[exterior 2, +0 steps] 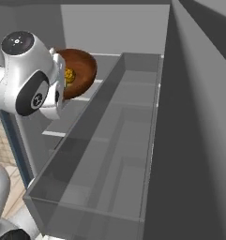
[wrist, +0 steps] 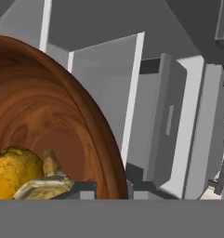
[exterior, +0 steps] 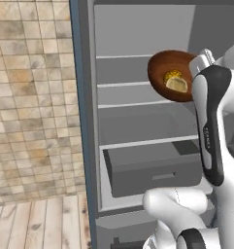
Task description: Place the bowl with the lemon and mushroom on the top shelf of the fridge. Place the bowl with the chicken drumstick and steak on the second highest shelf of the fridge.
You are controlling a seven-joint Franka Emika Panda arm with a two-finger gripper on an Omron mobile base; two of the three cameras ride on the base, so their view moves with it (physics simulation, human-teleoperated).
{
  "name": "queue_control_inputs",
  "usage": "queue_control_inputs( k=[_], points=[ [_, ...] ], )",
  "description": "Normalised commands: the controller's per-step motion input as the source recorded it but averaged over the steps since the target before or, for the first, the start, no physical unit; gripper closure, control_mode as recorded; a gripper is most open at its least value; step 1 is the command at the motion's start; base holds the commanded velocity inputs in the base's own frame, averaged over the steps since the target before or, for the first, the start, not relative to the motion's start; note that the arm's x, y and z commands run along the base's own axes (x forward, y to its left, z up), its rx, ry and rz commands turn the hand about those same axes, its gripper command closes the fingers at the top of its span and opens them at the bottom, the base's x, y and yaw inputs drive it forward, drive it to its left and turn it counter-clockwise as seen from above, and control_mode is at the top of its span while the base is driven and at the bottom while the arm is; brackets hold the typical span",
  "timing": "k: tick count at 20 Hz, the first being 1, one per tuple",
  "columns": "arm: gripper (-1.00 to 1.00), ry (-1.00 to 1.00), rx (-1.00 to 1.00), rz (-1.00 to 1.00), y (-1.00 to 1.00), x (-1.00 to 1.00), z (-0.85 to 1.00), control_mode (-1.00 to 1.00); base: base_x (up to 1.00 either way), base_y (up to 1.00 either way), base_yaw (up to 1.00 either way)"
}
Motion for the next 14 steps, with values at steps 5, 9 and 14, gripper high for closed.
queue_control_inputs(
  k=[5, 9, 14],
  points=[
    [1.00, 0.00, 0.00, 0.00, 0.00, 1.00, -0.03, -1.00, 0.00, 0.00, 0.00],
    [1.00, 0.00, 0.00, 0.00, 0.00, 1.00, 0.00, -1.00, 0.00, 0.00, 0.00],
    [1.00, 0.00, 0.00, 0.00, 0.00, 1.00, -0.02, -1.00, 0.00, 0.00, 0.00]
  ],
)
